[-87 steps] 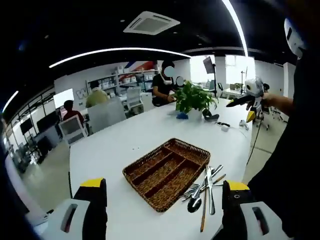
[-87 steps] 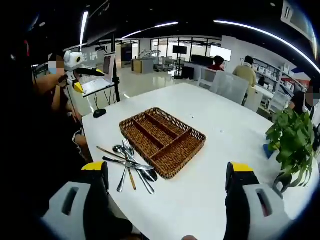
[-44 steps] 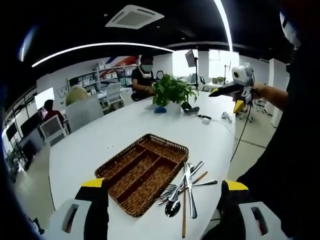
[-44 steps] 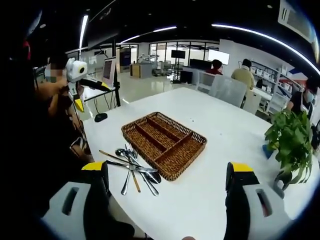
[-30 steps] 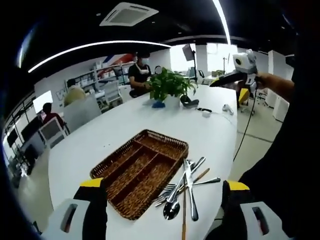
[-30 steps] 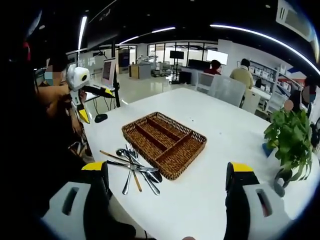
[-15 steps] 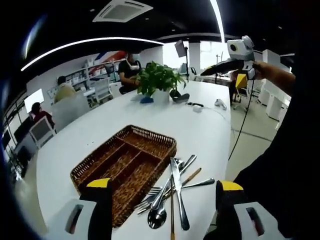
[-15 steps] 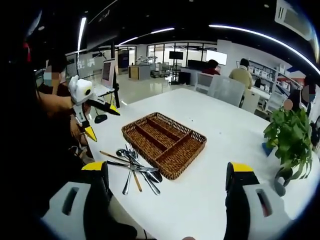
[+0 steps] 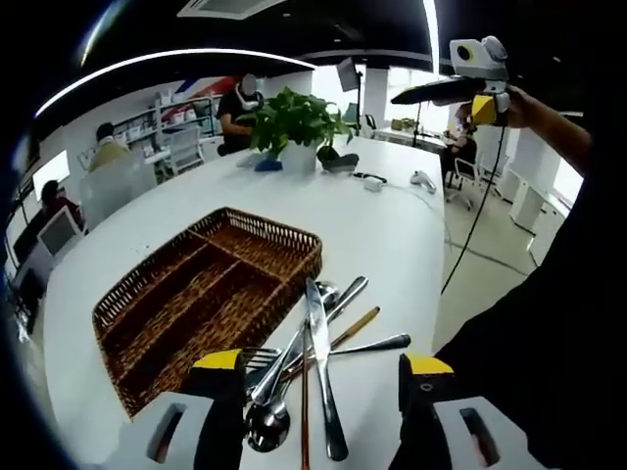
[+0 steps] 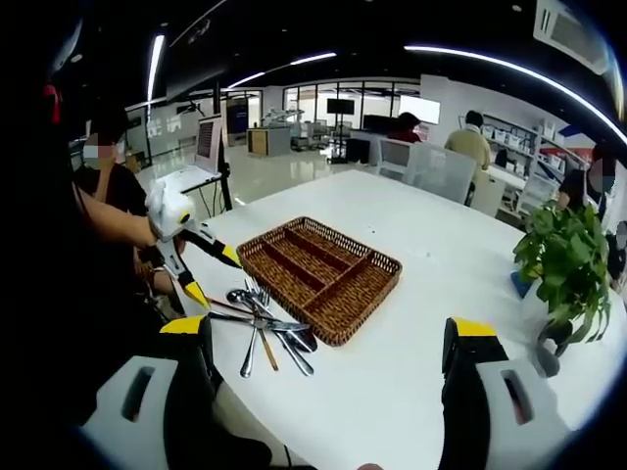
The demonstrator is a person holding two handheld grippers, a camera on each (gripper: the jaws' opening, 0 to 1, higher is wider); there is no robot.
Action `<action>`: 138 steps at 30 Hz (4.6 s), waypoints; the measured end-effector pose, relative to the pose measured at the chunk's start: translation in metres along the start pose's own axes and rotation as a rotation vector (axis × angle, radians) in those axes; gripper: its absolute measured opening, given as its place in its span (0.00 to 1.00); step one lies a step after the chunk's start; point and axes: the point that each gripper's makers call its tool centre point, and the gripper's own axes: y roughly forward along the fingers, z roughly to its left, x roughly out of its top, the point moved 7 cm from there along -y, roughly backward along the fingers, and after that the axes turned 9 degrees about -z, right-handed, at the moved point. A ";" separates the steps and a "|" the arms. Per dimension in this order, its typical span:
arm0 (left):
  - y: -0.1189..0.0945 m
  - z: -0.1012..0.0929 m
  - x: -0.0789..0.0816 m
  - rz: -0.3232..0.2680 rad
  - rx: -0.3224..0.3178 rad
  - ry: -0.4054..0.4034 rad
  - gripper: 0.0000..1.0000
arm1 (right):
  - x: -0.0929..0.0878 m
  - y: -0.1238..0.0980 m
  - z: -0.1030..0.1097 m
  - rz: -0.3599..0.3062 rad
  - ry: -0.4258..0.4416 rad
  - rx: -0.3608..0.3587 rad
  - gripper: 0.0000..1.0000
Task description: Arrange the knives, forks, and spoons in their matching storage slots by inserting each utensil handle-first until every utensil is classified and aligned in the correct compartment
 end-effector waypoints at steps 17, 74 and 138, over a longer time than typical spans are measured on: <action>0.031 -0.006 -0.031 0.119 -0.085 -0.035 0.37 | -0.004 -0.004 0.004 0.014 0.009 -0.002 0.99; 0.071 -0.014 -0.053 0.237 -0.096 0.123 0.04 | -0.011 -0.015 0.005 0.003 0.031 -0.037 0.98; 0.027 0.007 0.005 0.331 -0.279 0.284 0.04 | 0.003 0.002 0.004 -0.021 0.004 -0.009 0.98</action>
